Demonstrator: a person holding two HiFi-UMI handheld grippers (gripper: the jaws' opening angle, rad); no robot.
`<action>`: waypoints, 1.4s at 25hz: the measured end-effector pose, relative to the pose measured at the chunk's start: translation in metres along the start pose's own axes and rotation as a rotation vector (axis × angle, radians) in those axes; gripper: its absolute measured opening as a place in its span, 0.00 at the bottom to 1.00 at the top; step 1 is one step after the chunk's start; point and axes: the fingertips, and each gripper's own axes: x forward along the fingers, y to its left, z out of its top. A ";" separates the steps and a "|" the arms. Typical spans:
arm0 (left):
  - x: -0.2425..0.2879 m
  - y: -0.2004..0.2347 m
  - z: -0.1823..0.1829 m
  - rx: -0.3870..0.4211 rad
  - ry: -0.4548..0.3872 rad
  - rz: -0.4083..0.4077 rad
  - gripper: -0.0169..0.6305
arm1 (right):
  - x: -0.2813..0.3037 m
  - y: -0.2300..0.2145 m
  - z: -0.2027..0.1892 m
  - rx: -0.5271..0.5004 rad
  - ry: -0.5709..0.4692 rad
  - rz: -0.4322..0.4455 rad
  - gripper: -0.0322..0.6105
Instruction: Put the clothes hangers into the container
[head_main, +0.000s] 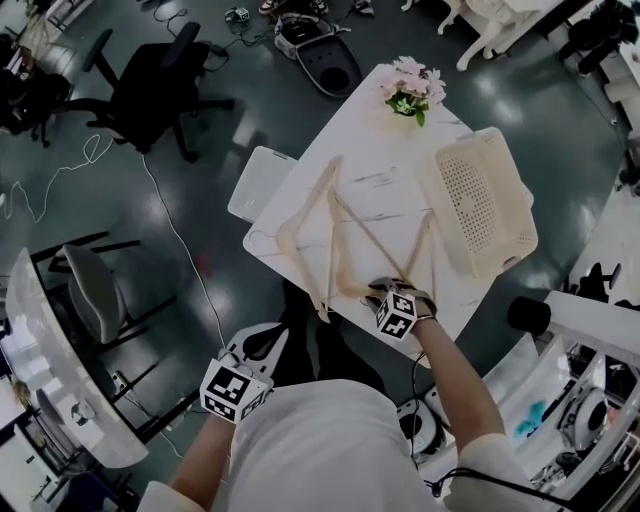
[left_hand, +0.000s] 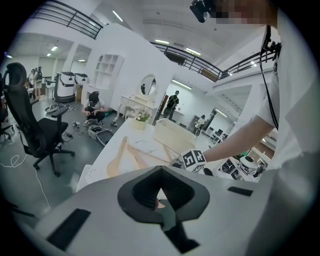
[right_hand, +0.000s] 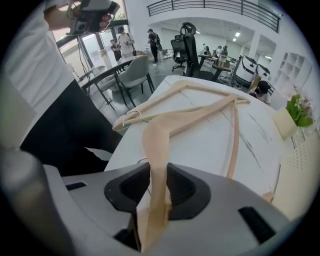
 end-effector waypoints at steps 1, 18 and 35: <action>0.000 0.000 0.000 0.001 0.001 -0.002 0.04 | -0.003 0.003 0.003 0.002 -0.011 0.001 0.23; 0.000 -0.003 0.033 0.047 -0.052 -0.038 0.04 | -0.143 0.036 0.055 0.045 -0.253 -0.108 0.21; 0.031 -0.031 0.050 0.139 0.013 -0.132 0.04 | -0.253 -0.099 -0.029 0.417 -0.389 -0.299 0.22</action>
